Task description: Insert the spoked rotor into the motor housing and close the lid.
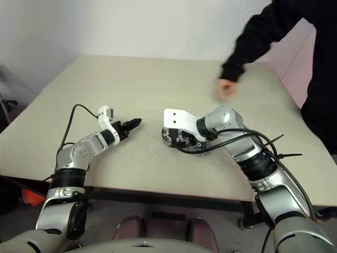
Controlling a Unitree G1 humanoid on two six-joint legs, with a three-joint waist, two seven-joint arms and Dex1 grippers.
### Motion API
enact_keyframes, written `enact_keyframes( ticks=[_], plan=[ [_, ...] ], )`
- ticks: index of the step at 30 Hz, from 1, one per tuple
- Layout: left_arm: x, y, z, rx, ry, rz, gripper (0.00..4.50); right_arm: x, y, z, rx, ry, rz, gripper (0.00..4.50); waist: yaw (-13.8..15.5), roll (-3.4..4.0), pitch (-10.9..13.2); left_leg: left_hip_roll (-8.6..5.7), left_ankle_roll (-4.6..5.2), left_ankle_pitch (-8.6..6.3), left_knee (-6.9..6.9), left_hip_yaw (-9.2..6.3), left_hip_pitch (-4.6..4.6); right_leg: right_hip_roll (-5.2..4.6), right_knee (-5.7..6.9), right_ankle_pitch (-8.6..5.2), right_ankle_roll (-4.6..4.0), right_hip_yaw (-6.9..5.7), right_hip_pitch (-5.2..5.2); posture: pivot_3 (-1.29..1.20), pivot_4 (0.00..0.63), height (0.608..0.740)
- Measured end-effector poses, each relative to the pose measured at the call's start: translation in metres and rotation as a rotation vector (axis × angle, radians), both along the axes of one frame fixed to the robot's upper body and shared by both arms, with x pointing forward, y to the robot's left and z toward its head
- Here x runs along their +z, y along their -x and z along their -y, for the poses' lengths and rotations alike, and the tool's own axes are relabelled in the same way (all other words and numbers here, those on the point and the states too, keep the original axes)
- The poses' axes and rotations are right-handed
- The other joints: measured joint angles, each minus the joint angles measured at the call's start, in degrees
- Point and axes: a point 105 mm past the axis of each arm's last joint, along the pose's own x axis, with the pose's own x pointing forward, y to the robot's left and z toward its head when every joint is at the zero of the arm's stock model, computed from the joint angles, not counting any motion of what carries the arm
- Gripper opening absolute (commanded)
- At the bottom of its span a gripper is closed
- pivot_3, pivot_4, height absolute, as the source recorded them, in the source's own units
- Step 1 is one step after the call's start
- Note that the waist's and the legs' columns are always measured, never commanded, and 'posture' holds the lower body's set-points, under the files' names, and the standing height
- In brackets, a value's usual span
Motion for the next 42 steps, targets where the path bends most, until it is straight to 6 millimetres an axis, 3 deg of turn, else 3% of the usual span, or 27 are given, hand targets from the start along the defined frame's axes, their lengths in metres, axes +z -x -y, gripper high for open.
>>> enact_keyframes(
  ticks=[4,15,25,33,39,42],
  plan=[
    [0.000,0.000,0.001,-0.004,0.000,-0.001,2.74,0.009,-0.002,0.006,-0.025,-0.012,0.057,2.65,0.2,0.00,0.0,0.01,-0.03,0.02,-0.01,0.00,0.00,0.01,-0.01,0.00,0.00,0.00,0.00,0.00,0.000,0.740],
    [-0.001,-0.001,0.004,-0.018,0.001,0.000,2.74,0.016,0.016,0.030,-0.127,-0.050,0.146,2.65,1.2,0.00,0.0,-0.01,-0.05,0.03,-0.08,0.01,0.08,0.01,-0.03,0.00,0.02,0.03,0.01,0.00,0.000,0.740],
    [0.002,-0.003,0.001,-0.026,-0.003,0.009,2.74,0.009,0.013,0.041,-0.256,-0.090,0.193,2.65,1.2,0.00,0.0,-0.01,-0.13,0.07,-0.15,0.01,0.12,0.01,-0.06,-0.01,0.03,0.04,0.04,0.00,0.000,0.740],
    [0.008,-0.008,-0.027,0.030,-0.040,0.019,2.74,0.005,0.012,0.045,-0.297,-0.099,0.204,2.65,1.2,0.00,0.0,-0.05,-0.16,0.09,-0.17,0.01,0.12,0.00,-0.07,-0.01,0.03,0.04,0.05,0.00,0.000,0.740],
    [0.007,-0.008,-0.023,0.023,-0.032,0.017,2.74,0.001,0.015,0.049,-0.268,-0.064,0.205,2.65,1.3,0.00,0.0,-0.04,-0.16,0.09,-0.16,0.00,0.11,0.00,-0.07,-0.01,0.03,0.03,0.05,0.00,0.000,0.740],
    [0.006,-0.008,-0.022,0.021,-0.034,0.016,2.74,-0.011,0.021,0.064,-0.182,0.066,0.209,2.65,1.3,0.00,0.0,-0.04,-0.16,0.09,-0.16,0.00,0.10,0.00,-0.10,-0.01,0.04,0.03,0.08,0.00,0.000,0.740]
  ],
)
